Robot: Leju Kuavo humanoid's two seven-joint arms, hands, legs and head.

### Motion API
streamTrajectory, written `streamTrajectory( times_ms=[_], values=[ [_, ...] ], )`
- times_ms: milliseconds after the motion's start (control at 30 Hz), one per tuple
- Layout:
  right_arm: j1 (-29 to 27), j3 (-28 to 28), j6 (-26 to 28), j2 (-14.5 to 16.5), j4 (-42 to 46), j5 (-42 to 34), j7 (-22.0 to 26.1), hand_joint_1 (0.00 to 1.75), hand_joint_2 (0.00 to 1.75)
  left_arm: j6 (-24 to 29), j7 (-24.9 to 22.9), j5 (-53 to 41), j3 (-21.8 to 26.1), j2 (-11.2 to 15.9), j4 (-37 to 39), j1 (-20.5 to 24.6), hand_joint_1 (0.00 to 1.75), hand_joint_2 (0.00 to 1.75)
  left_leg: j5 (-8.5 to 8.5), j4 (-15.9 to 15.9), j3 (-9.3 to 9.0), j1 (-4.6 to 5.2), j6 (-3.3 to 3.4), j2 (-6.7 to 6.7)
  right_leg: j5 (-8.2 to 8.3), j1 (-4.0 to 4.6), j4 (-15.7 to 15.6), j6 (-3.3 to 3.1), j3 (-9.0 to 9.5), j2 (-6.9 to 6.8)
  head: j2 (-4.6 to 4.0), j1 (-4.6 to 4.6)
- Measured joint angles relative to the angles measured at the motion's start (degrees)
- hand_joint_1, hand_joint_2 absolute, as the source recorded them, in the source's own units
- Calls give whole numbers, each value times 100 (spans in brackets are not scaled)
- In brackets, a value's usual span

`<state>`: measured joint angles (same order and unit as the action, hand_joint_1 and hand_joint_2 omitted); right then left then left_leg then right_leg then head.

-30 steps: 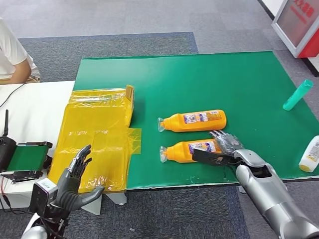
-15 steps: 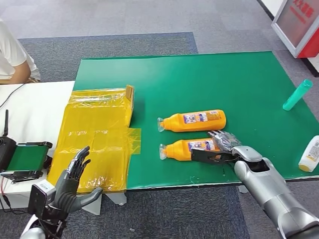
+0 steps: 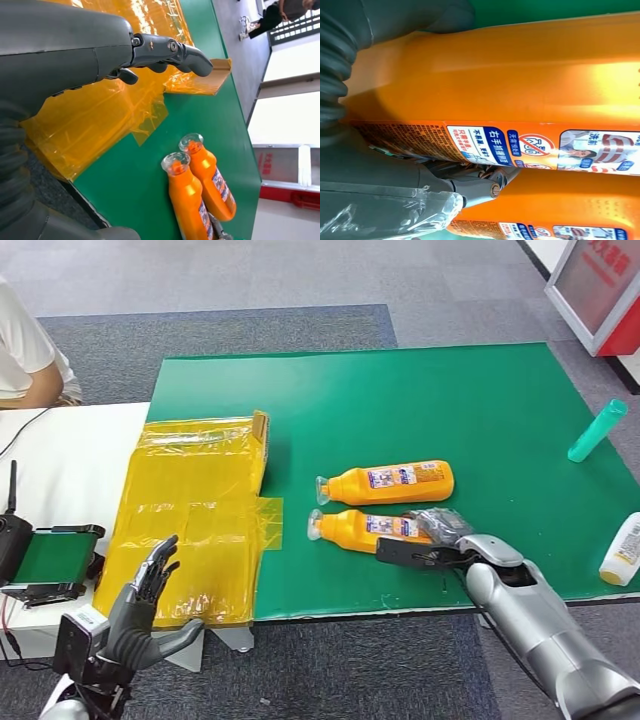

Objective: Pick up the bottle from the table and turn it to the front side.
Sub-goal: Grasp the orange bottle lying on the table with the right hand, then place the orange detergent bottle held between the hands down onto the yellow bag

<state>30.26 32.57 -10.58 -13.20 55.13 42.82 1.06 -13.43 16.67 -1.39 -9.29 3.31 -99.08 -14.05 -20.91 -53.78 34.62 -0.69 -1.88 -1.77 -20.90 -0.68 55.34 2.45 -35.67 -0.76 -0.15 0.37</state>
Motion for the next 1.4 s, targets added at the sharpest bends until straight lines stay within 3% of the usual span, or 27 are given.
streamTrajectory(
  times_ms=[133, 300, 533, 733, 933, 1033, 1233, 1400],
  values=[
    [-123, -35, 59, 1, 167, -368, 149, 175, 175, -29, 23, 1, 2, 12, -26, 7, 0, 175, 0, 0, 1, 0, 0, 0, -1, 0, 0, 1, -1, 0, 0, -1],
    [-682, -406, 327, 88, 887, -1339, 572, 175, 175, -96, 113, 49, 19, 12, -65, 40, 0, 175, -2, 0, 4, 0, -1, 0, -2, 0, 0, 1, -3, -1, 0, -1],
    [-1654, -966, 964, 561, 2335, -2292, 1367, 175, 175, -296, 218, 907, 126, -65, -126, 206, 0, 175, -5, 0, 6, -1, -4, 0, -5, 2, 1, -1, -8, 0, 0, -1],
    [-2159, -1008, 1493, 955, 3341, -2477, 1698, 175, 175, -510, 120, 1658, 176, -178, -119, 469, 0, 175, -3, 0, 6, -1, -3, 0, -4, 1, 1, -2, -8, -1, 0, -1],
    [-2395, -1010, 2288, 1248, 3816, -2544, 2154, 175, 175, -999, -394, 3377, 143, -303, 42, 987, 0, 175, 1, 0, 6, 1, -2, 0, 3, 0, 1, -2, -9, -1, 0, 0],
    [-2438, -1005, 2682, 1382, 3942, -2527, 2225, 175, 175, -967, -588, 3541, 2, -363, 111, 1351, 0, 175, 5, 0, 5, 1, -5, 0, 7, 0, 1, -4, -9, 0, 0, -1],
    [-2453, -988, 2845, 1484, 3996, -2511, 2248, 175, 175, -885, -704, 3656, -292, -426, 162, 1679, 0, 175, 5, 0, 5, 1, -6, 0, 9, 0, 1, -5, -11, 1, 0, 0],
    [-2367, -833, 3296, 1502, 3955, -2232, 2336, 175, 175, -1336, -1082, 4223, -692, -414, 208, 1952, 0, 175, 5, 0, 8, 1, -6, 0, 8, 0, 1, -4, -12, 1, 0, 1]
  ],
)
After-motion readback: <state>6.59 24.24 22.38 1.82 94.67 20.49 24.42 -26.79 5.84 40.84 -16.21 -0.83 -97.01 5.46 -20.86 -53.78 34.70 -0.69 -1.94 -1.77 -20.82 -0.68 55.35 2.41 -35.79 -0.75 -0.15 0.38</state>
